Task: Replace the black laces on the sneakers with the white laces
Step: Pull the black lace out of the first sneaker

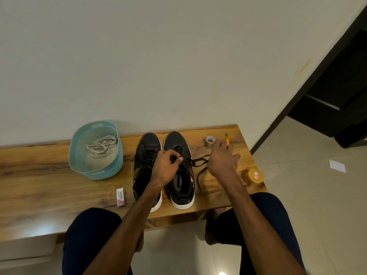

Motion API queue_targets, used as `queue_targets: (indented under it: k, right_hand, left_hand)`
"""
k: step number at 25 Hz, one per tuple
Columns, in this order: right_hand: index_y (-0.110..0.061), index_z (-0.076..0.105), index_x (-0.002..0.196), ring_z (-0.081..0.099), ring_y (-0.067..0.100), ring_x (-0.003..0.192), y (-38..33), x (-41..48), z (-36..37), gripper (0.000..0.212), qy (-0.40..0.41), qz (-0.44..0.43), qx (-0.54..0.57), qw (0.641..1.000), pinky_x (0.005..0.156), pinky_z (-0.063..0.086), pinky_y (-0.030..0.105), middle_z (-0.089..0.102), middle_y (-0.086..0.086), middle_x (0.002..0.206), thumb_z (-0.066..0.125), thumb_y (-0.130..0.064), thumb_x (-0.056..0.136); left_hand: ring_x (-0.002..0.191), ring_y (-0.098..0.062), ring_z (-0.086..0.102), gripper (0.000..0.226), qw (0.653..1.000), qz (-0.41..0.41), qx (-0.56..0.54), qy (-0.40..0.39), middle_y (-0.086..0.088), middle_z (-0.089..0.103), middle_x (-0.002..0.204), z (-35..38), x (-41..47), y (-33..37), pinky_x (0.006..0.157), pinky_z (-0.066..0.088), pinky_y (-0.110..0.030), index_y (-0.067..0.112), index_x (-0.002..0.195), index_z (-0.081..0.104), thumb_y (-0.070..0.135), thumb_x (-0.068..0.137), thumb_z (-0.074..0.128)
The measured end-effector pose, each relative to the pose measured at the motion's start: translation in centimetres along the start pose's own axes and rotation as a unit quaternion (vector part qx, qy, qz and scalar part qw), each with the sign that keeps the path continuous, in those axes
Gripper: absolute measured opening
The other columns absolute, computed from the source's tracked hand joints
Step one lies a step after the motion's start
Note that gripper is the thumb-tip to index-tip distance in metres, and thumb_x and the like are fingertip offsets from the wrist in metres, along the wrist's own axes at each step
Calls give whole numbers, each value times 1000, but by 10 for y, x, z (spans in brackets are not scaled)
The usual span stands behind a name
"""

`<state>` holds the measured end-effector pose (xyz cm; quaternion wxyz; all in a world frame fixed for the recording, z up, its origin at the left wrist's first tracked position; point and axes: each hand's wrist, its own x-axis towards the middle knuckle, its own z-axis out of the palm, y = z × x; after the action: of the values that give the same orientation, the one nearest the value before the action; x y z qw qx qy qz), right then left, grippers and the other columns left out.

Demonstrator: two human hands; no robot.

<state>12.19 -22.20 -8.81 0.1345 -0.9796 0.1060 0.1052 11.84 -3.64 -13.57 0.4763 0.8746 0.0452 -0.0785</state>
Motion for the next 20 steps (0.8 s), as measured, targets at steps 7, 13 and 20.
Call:
queue_targets:
  k: [7,13,20]
  right_hand:
    - [-24,56,118,43,22,125,-15,-7,12,25,3,-135,177,975,102,42,49,52,0,132,62,-26,94]
    - [-21,65,124,49,20,120,-28,-1,19,27,-48,-230,150,960,103,44,41,58,2,125,57,-19,98]
    - [-23,66,119,59,21,110,-36,-7,25,25,-28,-237,71,969,91,51,41,64,0,120,64,-22,94]
  left_hand:
    - [84,-13,59,28,909,-119,-396,44,2,64,87,-55,-10,47,72,43,-31,20,83,59,42,99,51]
    - [63,-12,61,30,908,-117,-351,195,1,65,77,-122,-28,38,50,48,-25,20,79,54,36,103,47]
    - [42,-12,56,32,974,-36,55,-217,-8,72,70,-92,-46,30,45,45,-24,10,96,64,35,103,46]
